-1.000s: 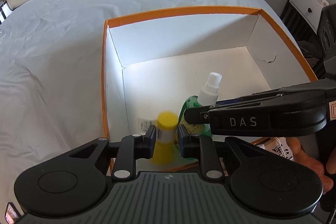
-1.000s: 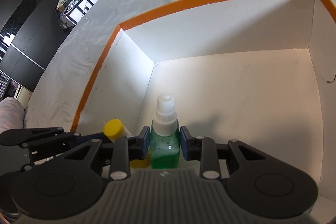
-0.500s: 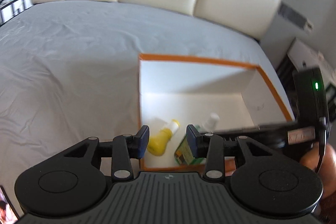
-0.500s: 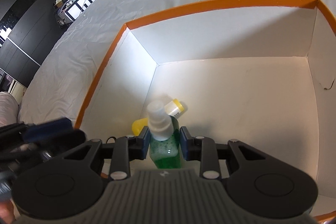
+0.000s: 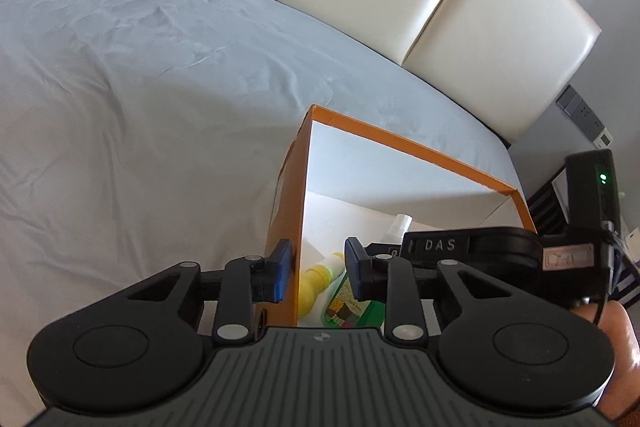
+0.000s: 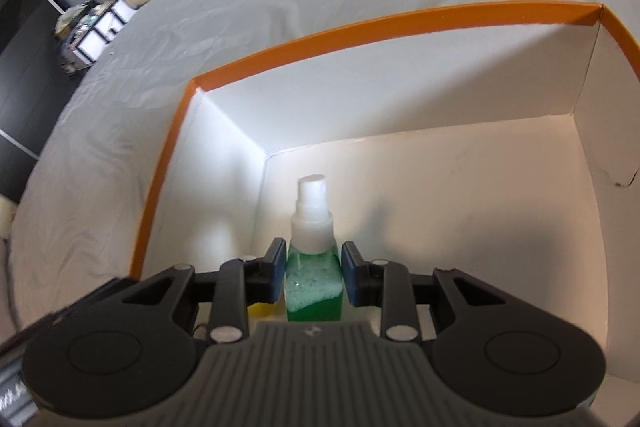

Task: Organize rigid objects
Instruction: 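Carry both bottles into the orange box and open both tools, then grasp the brown square box with the left tool, then grasp the gold tape roll with the right tool while the left tool holds the brown box, then lower the brown box and gold roll into the orange box and release both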

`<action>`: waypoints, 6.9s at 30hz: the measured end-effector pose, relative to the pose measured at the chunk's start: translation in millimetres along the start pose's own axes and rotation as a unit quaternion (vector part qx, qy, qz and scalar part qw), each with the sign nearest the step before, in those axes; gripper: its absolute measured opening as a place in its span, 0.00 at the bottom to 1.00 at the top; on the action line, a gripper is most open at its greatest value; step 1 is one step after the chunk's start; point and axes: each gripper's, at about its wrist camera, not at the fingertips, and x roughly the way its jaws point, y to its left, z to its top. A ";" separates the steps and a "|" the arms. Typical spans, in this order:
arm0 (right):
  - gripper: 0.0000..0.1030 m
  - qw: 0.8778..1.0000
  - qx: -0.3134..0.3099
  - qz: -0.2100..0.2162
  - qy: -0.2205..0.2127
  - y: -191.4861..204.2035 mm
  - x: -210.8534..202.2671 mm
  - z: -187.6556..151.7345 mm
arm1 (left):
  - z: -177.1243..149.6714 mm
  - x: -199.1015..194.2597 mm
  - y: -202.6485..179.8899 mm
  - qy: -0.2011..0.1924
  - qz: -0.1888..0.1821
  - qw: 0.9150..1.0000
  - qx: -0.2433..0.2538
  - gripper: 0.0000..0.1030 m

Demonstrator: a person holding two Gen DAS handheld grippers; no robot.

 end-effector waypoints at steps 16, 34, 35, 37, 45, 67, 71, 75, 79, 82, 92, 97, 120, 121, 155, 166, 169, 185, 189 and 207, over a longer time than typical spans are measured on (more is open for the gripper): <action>0.28 0.993 -0.003 -0.014 0.119 25.9 44.4 14.2 | -0.1 6.5 24.6 0.007 -0.026 0.999 -0.032 0.25; 0.39 0.994 -0.005 0.004 0.109 28.1 19.6 -1.6 | -5.6 -7.4 10.9 -0.002 -0.016 1.000 -0.001 0.25; 0.42 0.995 -0.017 0.003 0.098 29.2 14.7 -3.4 | -5.7 -9.6 6.8 -0.005 -0.013 1.000 0.007 0.25; 0.43 0.996 -0.051 -0.002 0.074 32.0 2.5 -8.1 | -5.8 -15.0 -0.4 -0.010 -0.009 1.000 0.021 0.27; 0.55 0.987 -0.155 0.004 -0.036 37.0 -53.6 -46.0 | -6.5 -43.3 -25.0 -0.019 -0.007 0.998 0.061 0.28; 0.57 0.972 -0.181 0.018 -0.151 -17.1 -134.8 -171.2 | -79.5 -63.4 -49.6 0.138 -0.021 0.971 0.196 0.44; 0.57 0.974 -0.183 0.000 -0.134 -30.1 -130.0 -192.5 | -98.3 -65.9 -56.2 0.177 -0.019 0.953 0.244 0.63; 0.57 0.974 -0.197 -0.032 -0.108 -42.8 -122.1 -204.0 | -117.1 -60.1 -64.2 0.214 0.014 0.933 0.290 0.67; 0.57 0.970 -0.212 -0.061 -0.106 -54.6 -121.3 -214.6 | -124.0 -52.3 -69.3 0.235 0.050 0.921 0.308 0.67; 0.57 0.970 -0.201 -0.078 -0.111 -66.0 -124.5 -214.9 | -127.9 -48.1 -69.7 0.252 0.054 0.913 0.315 0.68; 0.57 0.971 -0.192 -0.075 -0.122 -67.5 -122.8 -212.1 | -146.2 -29.7 -73.0 0.277 0.092 0.890 0.350 0.54; 0.57 0.966 -0.219 -0.064 -0.126 -55.4 -118.5 -212.3 | -146.3 -30.2 -74.0 0.265 0.089 0.895 0.348 0.53; 0.52 0.920 -0.378 -0.016 -0.100 13.0 -63.1 -155.8 | -75.1 -41.9 -30.6 0.103 0.040 0.991 0.075 0.48; 0.51 0.919 -0.382 -0.012 -0.096 15.0 -60.5 -153.7 | -74.5 -42.3 -27.5 0.103 0.039 0.991 0.072 0.48; 0.26 0.953 -0.286 0.026 -0.101 -14.3 -120.7 -192.0 | -124.7 -62.6 -66.2 0.257 -0.054 0.937 0.228 0.72; 0.26 0.980 -0.189 0.034 -0.046 -66.4 -121.2 -227.0 | -163.4 -43.9 -93.1 0.279 0.029 0.897 0.342 0.76; 0.27 0.981 -0.182 0.041 -0.049 -69.1 -119.3 -227.1 | -166.2 -39.2 -95.1 0.271 0.043 0.901 0.336 0.72; 0.27 0.982 -0.167 0.068 -0.053 -74.9 -118.0 -225.9 | -157.3 -47.4 -93.4 0.218 0.053 0.937 0.268 0.51; 0.27 0.982 -0.161 0.070 -0.065 -74.9 -125.3 -223.2 | -140.2 -62.5 -90.3 0.180 0.028 0.959 0.216 0.51; 0.27 0.949 -0.195 0.024 -0.246 -36.8 -191.3 -117.2 | -27.2 -69.5 -115.0 -0.001 -0.028 0.988 0.150 0.49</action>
